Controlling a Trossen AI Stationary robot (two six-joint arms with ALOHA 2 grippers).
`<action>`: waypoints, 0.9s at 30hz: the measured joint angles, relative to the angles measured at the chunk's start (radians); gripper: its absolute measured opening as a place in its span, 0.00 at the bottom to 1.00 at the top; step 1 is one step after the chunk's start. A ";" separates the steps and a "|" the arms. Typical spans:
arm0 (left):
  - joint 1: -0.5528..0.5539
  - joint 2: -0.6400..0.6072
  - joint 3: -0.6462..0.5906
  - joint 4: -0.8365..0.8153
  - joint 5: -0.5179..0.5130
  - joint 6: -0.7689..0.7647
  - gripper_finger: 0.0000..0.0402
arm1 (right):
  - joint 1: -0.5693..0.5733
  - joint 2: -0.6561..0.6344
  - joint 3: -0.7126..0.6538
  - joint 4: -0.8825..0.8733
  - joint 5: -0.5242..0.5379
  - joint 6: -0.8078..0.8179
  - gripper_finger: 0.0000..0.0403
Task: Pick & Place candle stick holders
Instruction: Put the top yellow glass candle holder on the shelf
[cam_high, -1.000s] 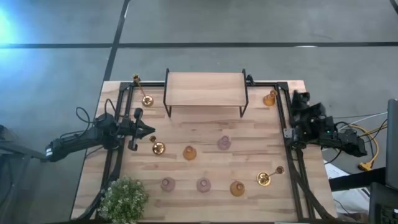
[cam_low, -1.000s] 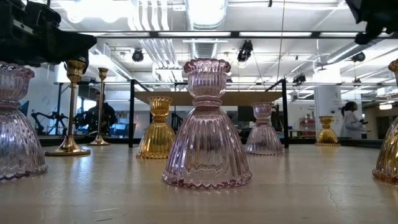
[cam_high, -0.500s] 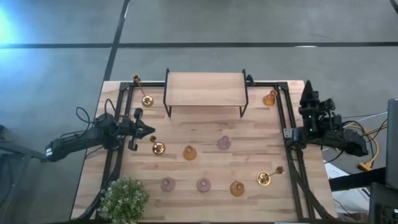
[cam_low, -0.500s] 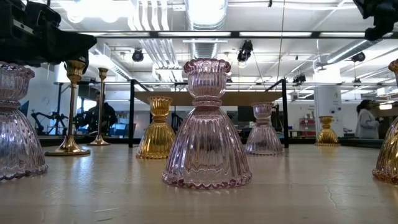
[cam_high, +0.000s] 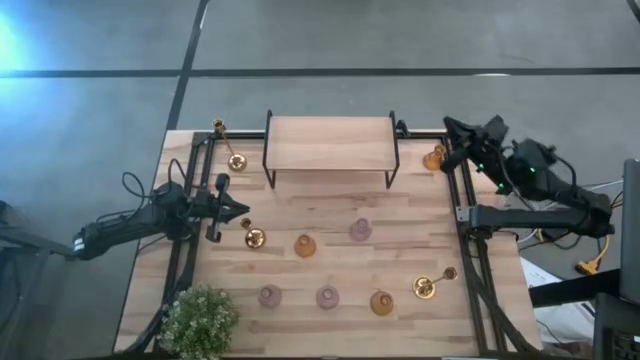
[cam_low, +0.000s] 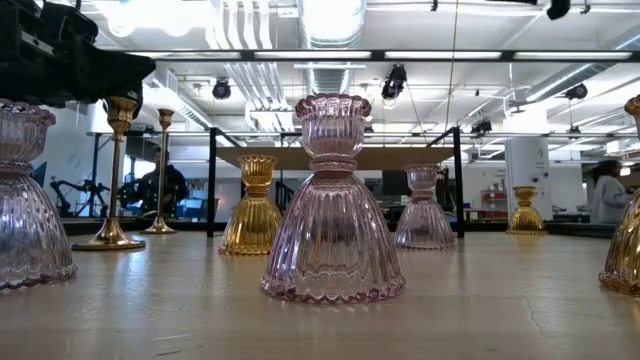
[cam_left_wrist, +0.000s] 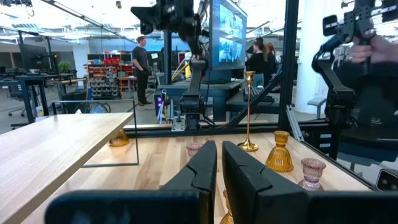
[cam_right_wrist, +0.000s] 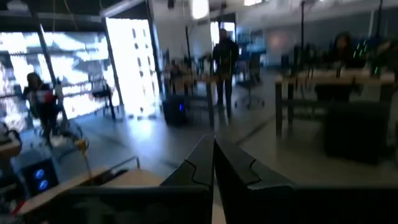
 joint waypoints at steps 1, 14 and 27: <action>0.000 0.000 0.000 0.000 0.000 0.000 0.07 | 0.000 0.036 0.056 -0.083 -0.001 0.049 0.02; 0.000 0.000 0.000 0.000 0.000 0.000 0.07 | 0.000 0.408 0.672 -1.296 -0.047 0.694 0.02; 0.000 0.000 0.000 0.000 0.000 0.000 0.07 | -0.037 0.532 0.653 -1.346 -0.181 0.643 0.02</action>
